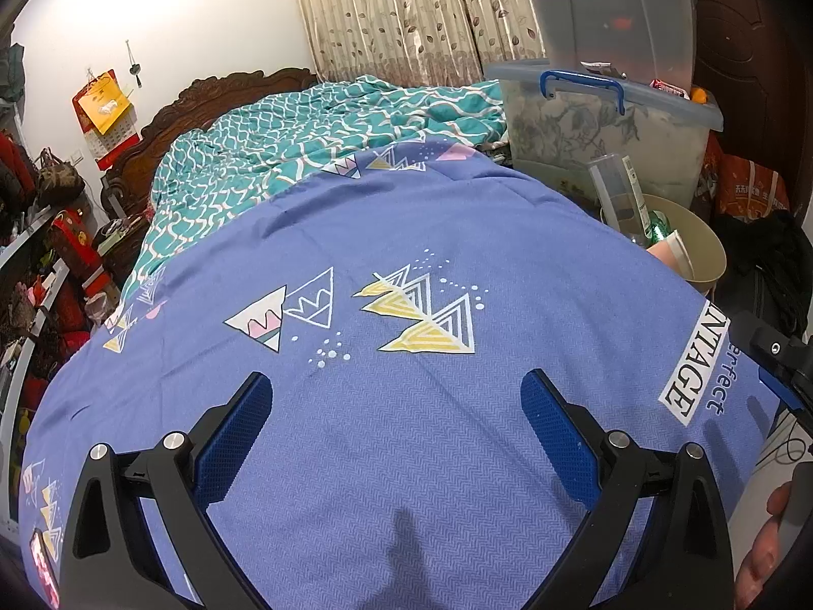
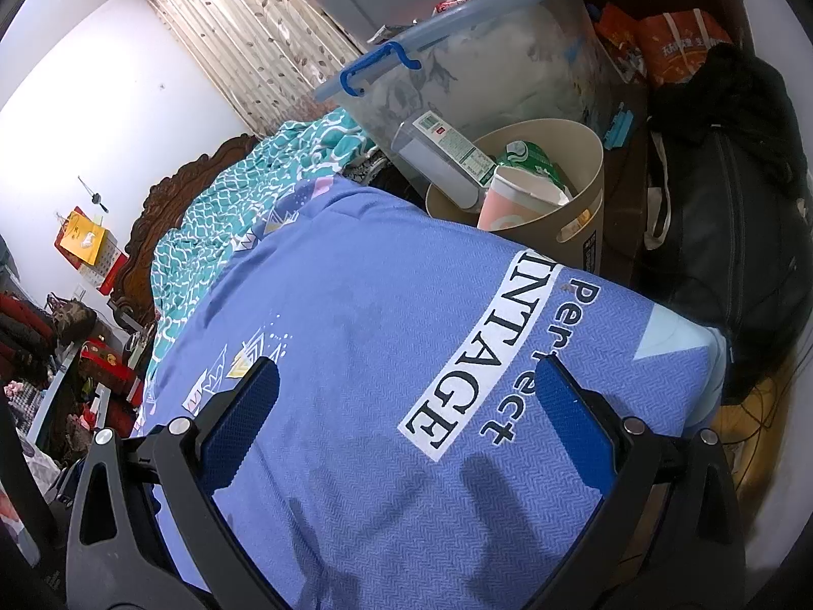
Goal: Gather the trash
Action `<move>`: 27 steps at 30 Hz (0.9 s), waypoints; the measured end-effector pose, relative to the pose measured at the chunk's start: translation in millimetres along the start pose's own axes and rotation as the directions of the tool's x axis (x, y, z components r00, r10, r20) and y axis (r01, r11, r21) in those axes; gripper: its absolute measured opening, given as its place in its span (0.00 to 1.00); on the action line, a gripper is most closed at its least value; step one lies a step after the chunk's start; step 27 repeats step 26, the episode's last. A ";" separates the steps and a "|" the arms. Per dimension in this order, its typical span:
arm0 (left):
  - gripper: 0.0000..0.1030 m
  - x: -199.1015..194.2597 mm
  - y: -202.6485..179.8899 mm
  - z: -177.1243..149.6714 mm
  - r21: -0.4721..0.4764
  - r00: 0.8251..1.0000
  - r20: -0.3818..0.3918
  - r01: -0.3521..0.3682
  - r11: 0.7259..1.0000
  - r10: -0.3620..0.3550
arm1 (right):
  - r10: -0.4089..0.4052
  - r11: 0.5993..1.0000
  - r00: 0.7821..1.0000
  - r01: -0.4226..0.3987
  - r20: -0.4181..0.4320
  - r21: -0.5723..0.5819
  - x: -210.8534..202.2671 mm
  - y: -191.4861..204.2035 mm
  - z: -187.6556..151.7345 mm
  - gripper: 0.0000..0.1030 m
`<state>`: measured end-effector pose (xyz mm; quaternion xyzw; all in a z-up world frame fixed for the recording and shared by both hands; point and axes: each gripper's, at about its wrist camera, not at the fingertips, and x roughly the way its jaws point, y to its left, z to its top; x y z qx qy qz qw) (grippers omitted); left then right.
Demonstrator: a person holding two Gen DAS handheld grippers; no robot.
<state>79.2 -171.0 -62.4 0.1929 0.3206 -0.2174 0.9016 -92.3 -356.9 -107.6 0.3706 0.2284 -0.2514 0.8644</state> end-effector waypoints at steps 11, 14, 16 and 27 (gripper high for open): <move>0.92 1.3 0.4 -2.2 -0.002 1.000 -0.005 0.004 1.000 -0.004 | 0.000 1.000 1.000 0.000 0.000 0.001 -0.3 0.5 0.0 0.97; 0.92 1.8 0.9 -3.9 -0.003 1.000 -0.007 0.016 1.000 -0.016 | -0.001 1.000 1.000 0.001 -0.001 0.000 -0.3 0.6 -0.1 0.97; 0.92 2.4 1.7 -4.7 -0.007 1.000 -0.012 0.026 1.000 -0.026 | -0.001 1.000 1.000 0.001 -0.001 0.001 -0.4 0.6 -0.2 0.97; 0.92 3.8 3.4 -1.6 -0.021 0.999 -0.031 0.028 0.999 -0.028 | -0.001 1.000 1.000 0.001 -0.001 0.002 -0.5 1.0 -0.6 0.96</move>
